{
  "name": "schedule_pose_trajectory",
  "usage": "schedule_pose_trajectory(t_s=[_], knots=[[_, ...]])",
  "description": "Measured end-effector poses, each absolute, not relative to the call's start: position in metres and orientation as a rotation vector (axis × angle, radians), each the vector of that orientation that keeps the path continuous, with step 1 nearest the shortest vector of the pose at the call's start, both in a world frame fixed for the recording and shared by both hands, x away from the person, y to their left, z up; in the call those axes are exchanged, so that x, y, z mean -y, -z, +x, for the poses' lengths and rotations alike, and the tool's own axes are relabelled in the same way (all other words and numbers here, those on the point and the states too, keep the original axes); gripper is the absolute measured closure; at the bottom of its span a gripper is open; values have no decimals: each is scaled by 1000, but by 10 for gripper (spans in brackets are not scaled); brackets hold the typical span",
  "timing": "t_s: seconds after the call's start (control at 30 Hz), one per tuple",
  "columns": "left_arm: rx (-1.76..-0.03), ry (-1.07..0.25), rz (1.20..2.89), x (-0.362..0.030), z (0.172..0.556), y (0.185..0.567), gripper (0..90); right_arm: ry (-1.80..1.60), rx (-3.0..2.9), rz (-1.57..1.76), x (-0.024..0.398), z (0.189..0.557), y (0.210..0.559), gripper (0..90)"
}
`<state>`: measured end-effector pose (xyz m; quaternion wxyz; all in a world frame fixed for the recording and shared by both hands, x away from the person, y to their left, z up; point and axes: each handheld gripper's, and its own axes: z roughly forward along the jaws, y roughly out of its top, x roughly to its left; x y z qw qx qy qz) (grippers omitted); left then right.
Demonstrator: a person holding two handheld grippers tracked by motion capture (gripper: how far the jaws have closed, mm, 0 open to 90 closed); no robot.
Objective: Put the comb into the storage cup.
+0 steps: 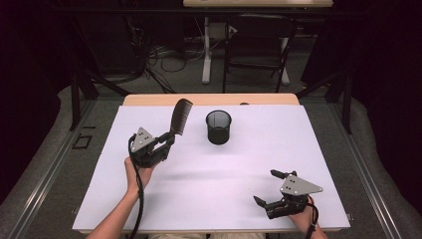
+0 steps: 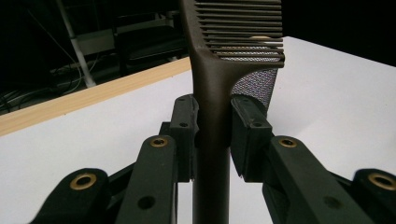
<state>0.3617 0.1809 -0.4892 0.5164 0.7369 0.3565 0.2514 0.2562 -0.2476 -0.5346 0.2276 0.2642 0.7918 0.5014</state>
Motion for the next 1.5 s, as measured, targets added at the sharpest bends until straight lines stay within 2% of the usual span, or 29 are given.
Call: schedule_pose_trajectory(t_s=[1.5], knots=[[-821,-603,1764,-159,383,482,724,-1368,-2184,727,249,256,534,3]])
